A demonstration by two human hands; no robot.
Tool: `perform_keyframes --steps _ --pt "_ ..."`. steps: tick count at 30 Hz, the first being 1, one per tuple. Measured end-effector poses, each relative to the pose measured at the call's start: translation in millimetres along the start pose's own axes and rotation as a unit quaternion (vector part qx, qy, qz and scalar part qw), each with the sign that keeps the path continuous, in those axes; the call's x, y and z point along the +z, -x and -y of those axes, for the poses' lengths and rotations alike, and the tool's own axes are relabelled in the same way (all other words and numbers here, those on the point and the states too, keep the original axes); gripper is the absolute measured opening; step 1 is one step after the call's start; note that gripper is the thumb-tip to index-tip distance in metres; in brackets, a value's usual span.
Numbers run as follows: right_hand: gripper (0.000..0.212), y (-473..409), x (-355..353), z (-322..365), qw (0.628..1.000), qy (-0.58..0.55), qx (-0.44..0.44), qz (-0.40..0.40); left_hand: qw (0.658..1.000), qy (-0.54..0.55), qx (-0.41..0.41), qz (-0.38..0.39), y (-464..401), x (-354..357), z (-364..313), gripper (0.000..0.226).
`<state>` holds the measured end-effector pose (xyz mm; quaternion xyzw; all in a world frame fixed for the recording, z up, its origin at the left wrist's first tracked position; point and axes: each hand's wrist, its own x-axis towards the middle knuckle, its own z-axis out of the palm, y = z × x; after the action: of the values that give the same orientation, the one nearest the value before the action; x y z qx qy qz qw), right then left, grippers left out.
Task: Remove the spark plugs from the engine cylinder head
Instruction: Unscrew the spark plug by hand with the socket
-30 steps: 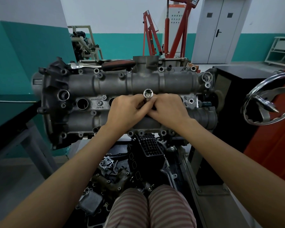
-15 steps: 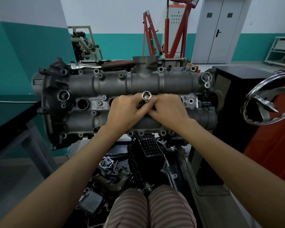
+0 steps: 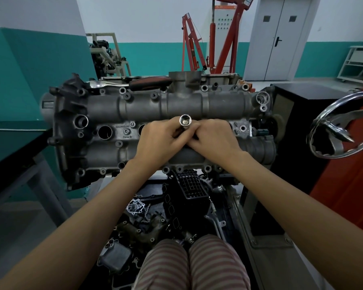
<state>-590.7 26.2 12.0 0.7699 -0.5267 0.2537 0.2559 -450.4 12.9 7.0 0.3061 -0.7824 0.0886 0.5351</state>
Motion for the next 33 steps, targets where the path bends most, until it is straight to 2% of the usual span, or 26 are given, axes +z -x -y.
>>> perform_keyframes --steps 7,14,18,20,24,30,33 --pt "0.028 0.7 -3.7 2.1 0.999 -0.043 -0.003 -0.004 0.999 -0.006 -0.005 0.047 -0.2 -0.4 -3.1 0.023" --pt "0.045 -0.2 -1.9 1.2 1.0 -0.024 0.011 0.001 0.999 -0.015 -0.014 0.029 -0.8 -1.2 -0.9 0.037" --pt "0.033 0.5 -2.9 0.4 1.0 -0.019 -0.004 0.011 0.999 -0.01 -0.005 0.033 -1.3 -2.1 -2.4 0.027" --pt "0.03 0.8 -2.6 0.3 1.0 -0.013 -0.012 0.015 0.999 -0.021 -0.008 0.047 0.0 -0.1 -2.0 0.03" --pt "0.031 0.1 -1.6 1.3 1.0 -0.019 -0.005 -0.001 0.998 -0.024 -0.004 0.05 0.0 -0.8 -3.2 0.018" --pt "0.038 0.5 -0.6 0.9 1.0 -0.021 0.004 -0.006 0.999 -0.027 -0.014 0.043 -0.5 -1.6 0.4 0.04" --pt "0.038 0.2 -1.0 0.0 1.0 -0.018 0.002 0.002 0.999 -0.036 0.0 0.021 0.2 -0.5 0.3 0.038"
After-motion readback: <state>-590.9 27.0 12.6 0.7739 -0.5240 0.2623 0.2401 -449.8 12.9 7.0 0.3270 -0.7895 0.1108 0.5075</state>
